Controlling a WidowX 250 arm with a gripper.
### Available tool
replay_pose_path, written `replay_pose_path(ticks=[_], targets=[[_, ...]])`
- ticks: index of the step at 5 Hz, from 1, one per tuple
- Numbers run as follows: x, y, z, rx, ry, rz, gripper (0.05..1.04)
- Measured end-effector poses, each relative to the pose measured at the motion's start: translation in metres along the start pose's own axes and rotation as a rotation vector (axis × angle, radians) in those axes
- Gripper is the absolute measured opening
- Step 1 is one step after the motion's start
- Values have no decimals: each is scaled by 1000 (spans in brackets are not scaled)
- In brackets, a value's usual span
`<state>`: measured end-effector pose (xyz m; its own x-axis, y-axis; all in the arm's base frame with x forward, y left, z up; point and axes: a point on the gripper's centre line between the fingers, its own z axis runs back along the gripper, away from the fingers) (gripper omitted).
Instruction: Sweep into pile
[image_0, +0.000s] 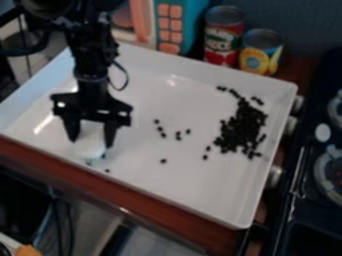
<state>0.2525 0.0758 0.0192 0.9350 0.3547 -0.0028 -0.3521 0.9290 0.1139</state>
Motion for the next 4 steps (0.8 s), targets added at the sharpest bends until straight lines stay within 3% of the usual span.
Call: replay_pose_path(ticks=[2,4], targets=[[3,-38,4,-33,-21,0,737],[2,-75,12,-98,-7,37,736]])
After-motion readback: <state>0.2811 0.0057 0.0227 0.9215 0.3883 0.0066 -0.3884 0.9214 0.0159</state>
